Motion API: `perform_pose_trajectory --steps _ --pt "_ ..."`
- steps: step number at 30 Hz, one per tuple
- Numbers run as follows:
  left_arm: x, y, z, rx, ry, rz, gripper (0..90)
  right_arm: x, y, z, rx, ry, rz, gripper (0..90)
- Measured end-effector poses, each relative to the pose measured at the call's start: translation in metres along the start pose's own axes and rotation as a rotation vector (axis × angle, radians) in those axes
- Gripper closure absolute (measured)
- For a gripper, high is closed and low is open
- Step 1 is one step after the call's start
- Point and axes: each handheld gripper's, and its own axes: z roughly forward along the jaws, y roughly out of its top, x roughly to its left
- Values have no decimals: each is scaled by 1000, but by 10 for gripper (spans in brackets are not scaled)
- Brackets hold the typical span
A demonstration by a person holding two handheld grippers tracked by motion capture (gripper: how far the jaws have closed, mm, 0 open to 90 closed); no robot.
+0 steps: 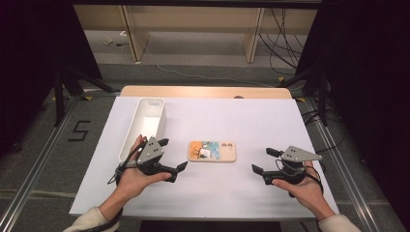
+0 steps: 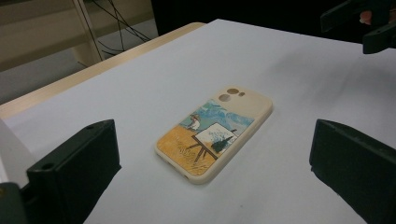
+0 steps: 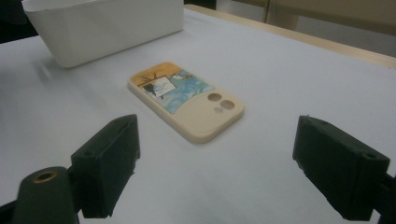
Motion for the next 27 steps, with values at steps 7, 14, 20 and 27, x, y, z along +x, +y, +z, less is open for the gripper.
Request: perform_pose_trajectory --steps 7,14,20,27 --pt "0 4 2 -8 2 -3 26 -1 0 0 -2 -1 5 156" --pt "0 4 4 -6 0 -3 32 -1 0 -1 -4 -4 6 156" --pt "2 4 3 -8 7 -9 37 0 0 -1 -4 -3 6 156" --pt "2 2 2 -8 9 -12 38 0 0 -1 -1 -5 4 156"
